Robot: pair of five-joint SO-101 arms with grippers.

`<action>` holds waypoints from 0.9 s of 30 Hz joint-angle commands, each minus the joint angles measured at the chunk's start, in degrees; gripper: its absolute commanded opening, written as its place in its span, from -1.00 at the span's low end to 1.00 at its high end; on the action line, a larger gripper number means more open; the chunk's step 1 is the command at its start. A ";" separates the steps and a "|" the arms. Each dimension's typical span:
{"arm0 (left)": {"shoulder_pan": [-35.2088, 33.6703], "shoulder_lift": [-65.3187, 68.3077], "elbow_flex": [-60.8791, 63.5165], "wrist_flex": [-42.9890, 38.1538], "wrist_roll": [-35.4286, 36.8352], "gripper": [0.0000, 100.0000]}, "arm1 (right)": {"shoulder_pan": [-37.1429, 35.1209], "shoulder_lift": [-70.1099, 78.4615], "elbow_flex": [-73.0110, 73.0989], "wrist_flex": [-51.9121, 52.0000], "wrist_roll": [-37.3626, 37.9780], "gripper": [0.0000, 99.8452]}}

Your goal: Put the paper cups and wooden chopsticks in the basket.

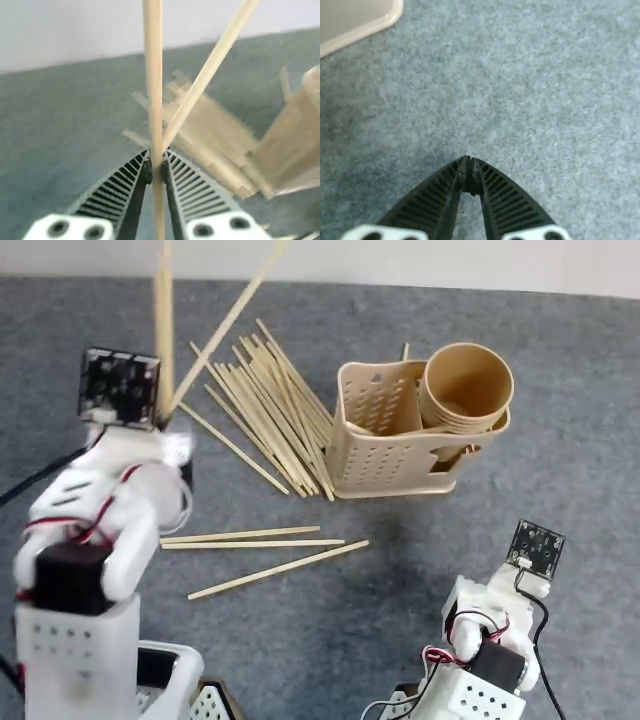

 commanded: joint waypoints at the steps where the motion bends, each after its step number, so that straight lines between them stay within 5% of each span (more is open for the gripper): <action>1: 6.02 1.80 -3.38 -8.26 4.66 -0.99 | 0.57 -0.48 1.54 -1.54 -0.26 -0.99; 18: 20.97 18.77 -3.38 -46.15 11.60 -0.99 | 0.57 -0.48 1.54 -1.54 -0.26 -0.99; 27: 25.89 27.38 -3.38 -55.12 11.34 -0.99 | 0.57 -0.48 1.54 -1.54 -0.26 -0.99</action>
